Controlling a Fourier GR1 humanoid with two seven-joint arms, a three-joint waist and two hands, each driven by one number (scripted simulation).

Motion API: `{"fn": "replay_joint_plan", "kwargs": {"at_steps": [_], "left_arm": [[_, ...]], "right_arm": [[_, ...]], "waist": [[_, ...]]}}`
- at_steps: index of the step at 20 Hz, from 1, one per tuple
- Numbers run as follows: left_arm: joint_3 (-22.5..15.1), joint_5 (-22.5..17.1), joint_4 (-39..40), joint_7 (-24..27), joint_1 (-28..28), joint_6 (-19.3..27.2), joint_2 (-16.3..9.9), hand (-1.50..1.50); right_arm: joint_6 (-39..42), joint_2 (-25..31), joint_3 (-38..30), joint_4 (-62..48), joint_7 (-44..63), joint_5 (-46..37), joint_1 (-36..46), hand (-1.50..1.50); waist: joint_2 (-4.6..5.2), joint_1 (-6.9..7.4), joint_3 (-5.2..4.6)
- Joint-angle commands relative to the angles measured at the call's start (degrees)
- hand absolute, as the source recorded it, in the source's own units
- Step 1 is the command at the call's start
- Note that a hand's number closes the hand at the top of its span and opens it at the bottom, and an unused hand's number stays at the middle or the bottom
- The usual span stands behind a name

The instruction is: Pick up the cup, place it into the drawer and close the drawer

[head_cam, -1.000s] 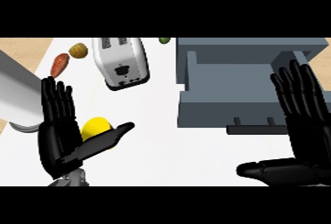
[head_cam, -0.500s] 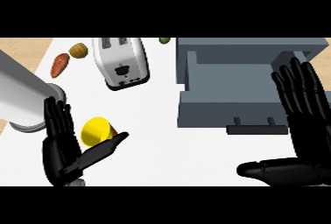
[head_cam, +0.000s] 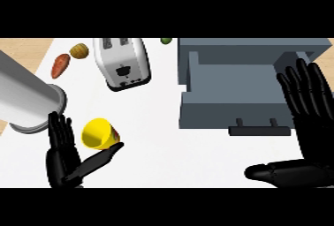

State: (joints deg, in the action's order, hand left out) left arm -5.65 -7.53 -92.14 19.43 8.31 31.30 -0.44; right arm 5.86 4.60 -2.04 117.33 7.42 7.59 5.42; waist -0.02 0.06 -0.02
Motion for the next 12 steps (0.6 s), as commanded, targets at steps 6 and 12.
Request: {"fn": "replay_joint_plan", "kwargs": {"at_steps": [6,12], "left_arm": [[3.86,-4.3,8.22,5.85,-0.49,-5.1,-0.71,-1.5],[6.53,-6.13,16.44,9.04,-6.43,-4.61,0.22,-1.5]], "right_arm": [[3.98,0.4,-1.17,1.2,-4.45,1.46,-6.79,-1.5],[-1.65,-1.09,1.95,2.92,3.22,-2.2,0.49,-1.5]], "waist": [[-0.02,-0.13,0.02],[-0.01,-0.09,0.01]]}}
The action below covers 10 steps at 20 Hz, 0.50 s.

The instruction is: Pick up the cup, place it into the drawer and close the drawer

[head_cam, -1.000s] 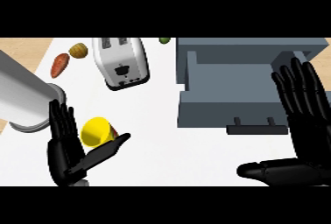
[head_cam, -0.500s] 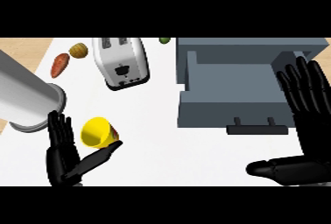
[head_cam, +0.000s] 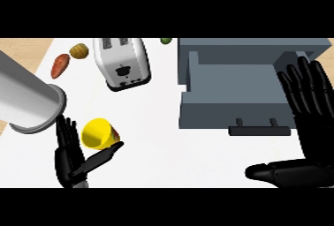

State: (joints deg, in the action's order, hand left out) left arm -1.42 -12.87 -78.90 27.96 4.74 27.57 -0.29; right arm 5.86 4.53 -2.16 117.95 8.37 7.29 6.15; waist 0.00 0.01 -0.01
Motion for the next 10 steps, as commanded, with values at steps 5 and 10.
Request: {"fn": "replay_joint_plan", "kwargs": {"at_steps": [5,10], "left_arm": [[4.87,-4.87,11.2,8.85,-2.88,-3.18,-0.46,-1.5],[5.59,-5.56,14.74,10.44,-2.81,-6.1,-1.75,-1.5]], "right_arm": [[1.48,1.57,-2.77,1.71,2.5,3.56,-0.36,-1.5],[0.25,0.25,-0.99,3.13,2.61,1.85,-0.71,-1.5]], "waist": [[-0.01,-0.07,0.0],[-0.02,-0.04,0.01]]}}
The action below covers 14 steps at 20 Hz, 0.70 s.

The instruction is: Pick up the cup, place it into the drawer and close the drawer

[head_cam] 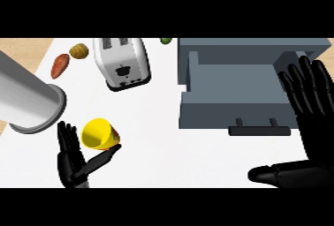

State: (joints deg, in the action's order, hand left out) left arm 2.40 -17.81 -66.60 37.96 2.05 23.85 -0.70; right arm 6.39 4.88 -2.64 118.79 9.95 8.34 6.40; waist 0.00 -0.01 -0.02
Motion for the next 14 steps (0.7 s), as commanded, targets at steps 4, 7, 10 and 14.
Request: {"fn": "replay_joint_plan", "kwargs": {"at_steps": [4,7,10,14], "left_arm": [[3.27,-0.61,9.73,5.64,-3.45,-3.54,0.59,-1.5],[5.06,-1.08,12.86,6.14,-5.95,-5.26,-1.01,-1.5],[3.99,-1.21,13.13,10.11,-2.03,-7.63,0.44,-1.5],[5.75,-2.0,17.85,11.32,-7.74,-8.38,0.42,-1.5]], "right_arm": [[1.58,1.88,-2.89,0.84,3.06,3.73,0.91,-1.5],[-0.14,-0.89,1.84,3.23,1.76,-0.78,-2.27,-1.5],[-0.13,-0.12,-0.65,3.87,2.7,1.68,-1.38,-1.5],[2.67,1.09,-2.59,-0.99,-1.51,2.61,-1.0,-1.5]], "waist": [[0.0,-0.04,0.0],[-0.01,-0.09,0.0],[-0.01,-0.06,0.0],[0.01,-0.07,0.01]]}}
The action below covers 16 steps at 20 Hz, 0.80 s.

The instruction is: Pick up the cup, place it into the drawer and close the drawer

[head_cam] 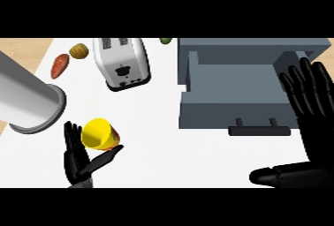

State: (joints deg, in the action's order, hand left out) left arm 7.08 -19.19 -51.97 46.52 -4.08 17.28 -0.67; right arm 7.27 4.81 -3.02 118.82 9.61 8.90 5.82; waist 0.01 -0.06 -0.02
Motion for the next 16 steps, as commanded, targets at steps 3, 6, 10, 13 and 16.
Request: {"fn": "replay_joint_plan", "kwargs": {"at_steps": [3,6,10,13,16], "left_arm": [[-2.82,-3.56,-0.52,0.5,-0.2,-0.57,0.63,-1.5],[0.64,-4.73,8.42,5.57,-4.62,-3.77,0.61,-1.5],[4.19,-4.25,14.61,7.44,-7.81,-7.84,-1.04,-1.5],[3.58,-5.0,15.09,7.09,-8.29,-12.51,-1.17,-1.5],[3.56,-5.91,16.27,7.11,-8.71,-17.46,-1.75,-1.5]], "right_arm": [[-0.06,0.29,-1.57,1.52,0.6,1.25,-0.92,-1.5],[-0.58,-0.86,0.61,1.53,0.02,-0.39,-1.18,-1.5],[-0.07,0.67,-2.43,0.19,1.67,2.81,1.59,-1.5],[-1.63,-1.44,2.61,0.25,1.75,-1.89,1.51,-1.5],[-0.04,-0.21,-0.32,1.75,0.73,0.71,-1.49,-1.5]], "waist": [[-0.05,0.06,0.02],[0.0,-0.09,0.0],[0.04,-0.12,0.0],[0.04,-0.05,-0.01],[0.01,-0.2,-0.01]]}}
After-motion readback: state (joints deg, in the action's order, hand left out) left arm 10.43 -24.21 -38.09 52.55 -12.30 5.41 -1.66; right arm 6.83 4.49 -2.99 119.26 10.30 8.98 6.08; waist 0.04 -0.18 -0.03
